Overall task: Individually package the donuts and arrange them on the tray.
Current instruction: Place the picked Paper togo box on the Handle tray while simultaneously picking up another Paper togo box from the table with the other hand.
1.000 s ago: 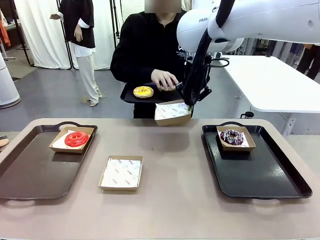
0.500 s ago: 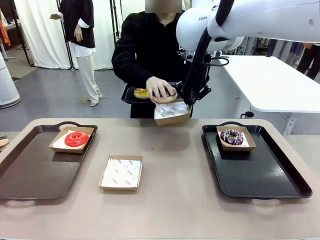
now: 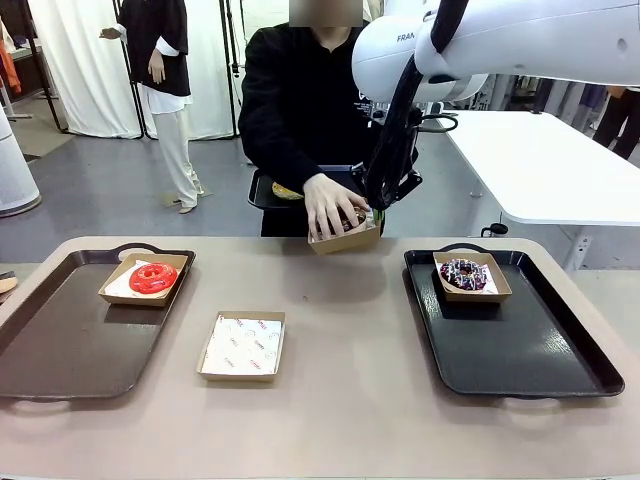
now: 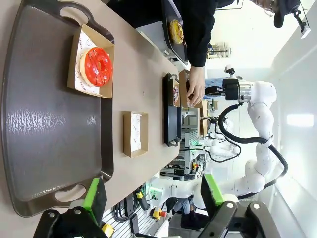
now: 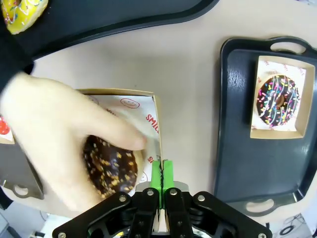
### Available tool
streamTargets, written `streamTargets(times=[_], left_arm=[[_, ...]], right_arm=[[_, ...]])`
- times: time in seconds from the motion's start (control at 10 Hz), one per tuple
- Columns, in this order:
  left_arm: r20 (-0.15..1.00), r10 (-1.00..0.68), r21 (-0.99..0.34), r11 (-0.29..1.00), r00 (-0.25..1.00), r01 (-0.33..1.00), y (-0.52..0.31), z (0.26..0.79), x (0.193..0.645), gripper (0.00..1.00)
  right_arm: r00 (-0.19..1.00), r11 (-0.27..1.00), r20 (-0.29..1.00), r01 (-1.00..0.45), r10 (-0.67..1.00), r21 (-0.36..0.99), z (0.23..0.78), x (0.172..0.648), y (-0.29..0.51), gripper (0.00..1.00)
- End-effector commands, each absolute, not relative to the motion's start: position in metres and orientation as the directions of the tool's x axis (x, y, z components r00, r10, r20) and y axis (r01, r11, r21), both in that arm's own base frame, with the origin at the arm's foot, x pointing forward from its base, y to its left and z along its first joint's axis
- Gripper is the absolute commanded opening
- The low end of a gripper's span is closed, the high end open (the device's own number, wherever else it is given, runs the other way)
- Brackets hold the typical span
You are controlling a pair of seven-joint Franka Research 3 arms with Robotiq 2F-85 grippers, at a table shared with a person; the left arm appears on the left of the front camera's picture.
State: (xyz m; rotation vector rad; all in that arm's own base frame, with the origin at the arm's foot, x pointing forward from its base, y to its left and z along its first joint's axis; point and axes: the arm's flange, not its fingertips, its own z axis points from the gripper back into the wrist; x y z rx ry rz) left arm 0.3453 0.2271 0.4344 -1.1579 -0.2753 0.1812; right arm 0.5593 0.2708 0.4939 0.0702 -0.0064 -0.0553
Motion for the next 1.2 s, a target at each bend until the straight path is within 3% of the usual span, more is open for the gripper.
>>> streamTargets(times=[0.0,0.9,1.0,1.1], left_arm=[[0.121,0.276,-0.920,0.392,0.953,0.003,0.228,0.434,0.343,1.00],[0.121,0.276,-0.920,0.392,0.953,0.003,0.228,0.434,0.343,1.00],[0.121,0.282,-0.920,0.393,0.952,0.000,0.227,0.434,0.345,1.00],[0.215,0.230,-0.875,0.476,0.949,0.083,0.214,0.451,0.333,1.00]], right_arm=[[0.998,0.996,0.008,0.061,-0.061,0.072,0.494,0.557,0.268,0.00],[0.998,0.996,0.004,0.055,-0.055,0.070,0.494,0.559,0.271,0.01],[1.000,1.000,0.020,-0.023,0.022,0.012,0.504,0.536,0.257,0.01],[0.998,0.999,0.059,-0.031,0.032,-0.015,0.515,0.516,0.235,0.01]])
